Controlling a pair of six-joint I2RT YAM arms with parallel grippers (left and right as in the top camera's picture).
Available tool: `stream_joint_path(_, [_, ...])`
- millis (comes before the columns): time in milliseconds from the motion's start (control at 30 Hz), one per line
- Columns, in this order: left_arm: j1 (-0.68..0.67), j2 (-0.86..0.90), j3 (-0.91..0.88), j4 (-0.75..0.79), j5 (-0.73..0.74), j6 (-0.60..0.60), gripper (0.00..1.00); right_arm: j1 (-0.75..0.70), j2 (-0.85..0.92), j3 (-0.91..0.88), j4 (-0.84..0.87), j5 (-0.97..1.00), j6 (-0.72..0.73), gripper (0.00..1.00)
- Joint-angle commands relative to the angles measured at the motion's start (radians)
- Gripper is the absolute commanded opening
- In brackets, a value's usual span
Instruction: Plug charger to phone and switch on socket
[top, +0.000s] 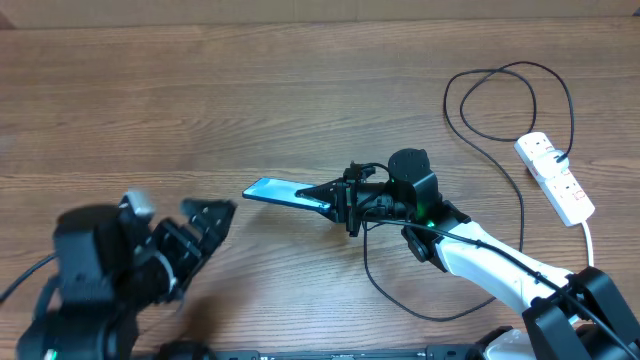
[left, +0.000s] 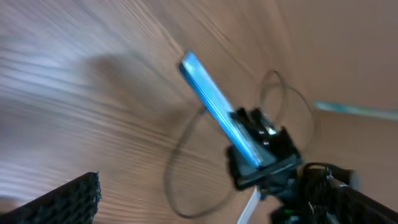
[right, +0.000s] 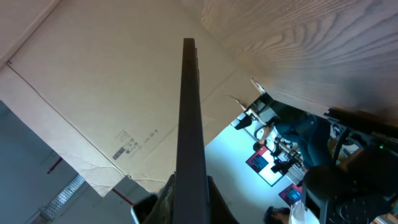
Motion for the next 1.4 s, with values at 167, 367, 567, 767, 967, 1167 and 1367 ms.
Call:
stream_joint_path(167, [0.004, 0.096, -0.184, 0.174, 0.311, -0.206, 1.0, 0.002, -0.006, 0.016, 0.018, 0.049, 0.082, 0.04])
stream_joint_path(367, [0.004, 0.233, -0.209, 0.224, 0.312, -0.235, 1.0, 0.003, -0.006, 0.016, 0.03, 0.064, 0.062, 0.04])
stream_joint_path(567, [0.003, 0.377, -0.209, 0.276, 0.319, -0.293, 0.96, 0.003, -0.006, 0.016, 0.108, 0.067, 0.062, 0.04])
stream_joint_path(767, [-0.011, 0.475, -0.209, 0.44, 0.417, -0.323, 0.9, 0.003, -0.006, 0.016, 0.108, 0.091, 0.062, 0.04])
stream_joint_path(967, [-0.071, 0.513, -0.209, 0.565, 0.414, -0.433, 0.91, 0.003, -0.006, 0.016, 0.099, 0.106, 0.061, 0.04])
stream_joint_path(1167, [-0.129, 0.515, -0.209, 0.669, 0.395, -0.532, 0.82, 0.003, -0.006, 0.016, 0.081, 0.12, 0.032, 0.04])
stream_joint_path(1367, [-0.135, 0.515, -0.209, 0.668, 0.39, -0.536, 0.62, 0.003, -0.006, 0.016, 0.081, 0.127, 0.031, 0.04])
